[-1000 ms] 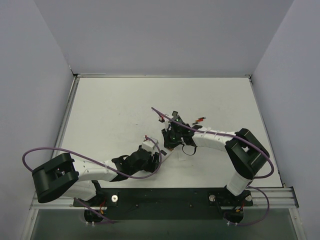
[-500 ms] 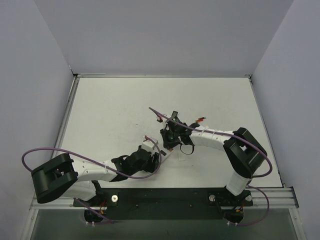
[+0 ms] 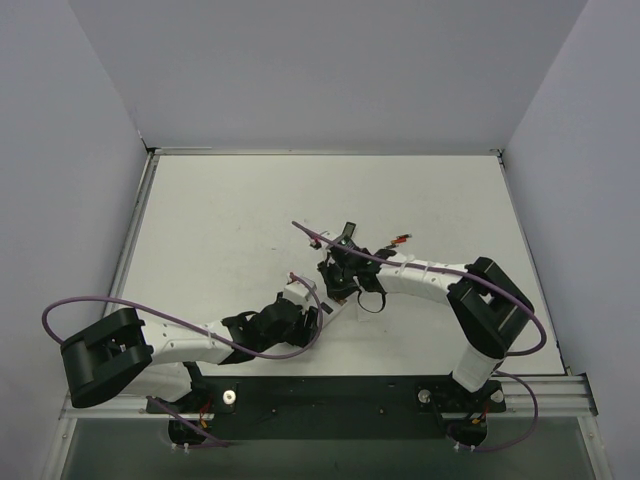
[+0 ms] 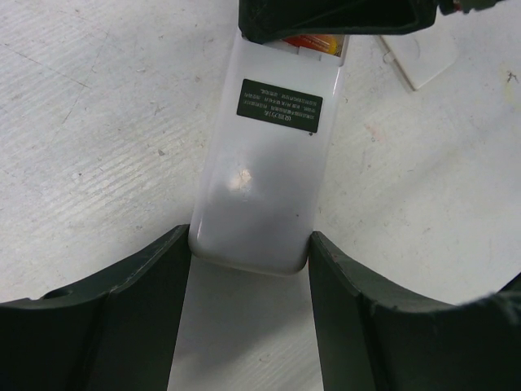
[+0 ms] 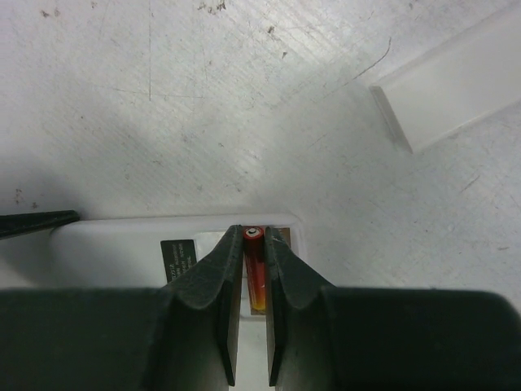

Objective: Load the batteries into the remote control

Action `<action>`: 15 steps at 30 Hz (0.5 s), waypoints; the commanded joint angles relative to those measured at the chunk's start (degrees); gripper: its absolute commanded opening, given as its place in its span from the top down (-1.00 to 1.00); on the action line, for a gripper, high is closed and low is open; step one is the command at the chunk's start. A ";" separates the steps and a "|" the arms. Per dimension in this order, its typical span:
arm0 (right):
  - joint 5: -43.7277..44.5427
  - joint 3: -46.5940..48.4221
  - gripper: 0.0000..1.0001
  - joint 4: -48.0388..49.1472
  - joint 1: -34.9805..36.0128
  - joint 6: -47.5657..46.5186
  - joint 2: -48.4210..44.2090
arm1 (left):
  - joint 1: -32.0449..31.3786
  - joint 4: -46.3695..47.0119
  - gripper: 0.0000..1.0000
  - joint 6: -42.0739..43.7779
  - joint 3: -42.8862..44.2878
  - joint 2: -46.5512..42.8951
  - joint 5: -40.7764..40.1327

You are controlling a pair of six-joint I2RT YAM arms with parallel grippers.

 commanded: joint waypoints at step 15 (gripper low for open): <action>-27.80 -0.23 0.82 -15.17 -2.22 6.42 4.17 | 0.54 -4.24 1.00 -3.25 -1.06 1.26 -3.28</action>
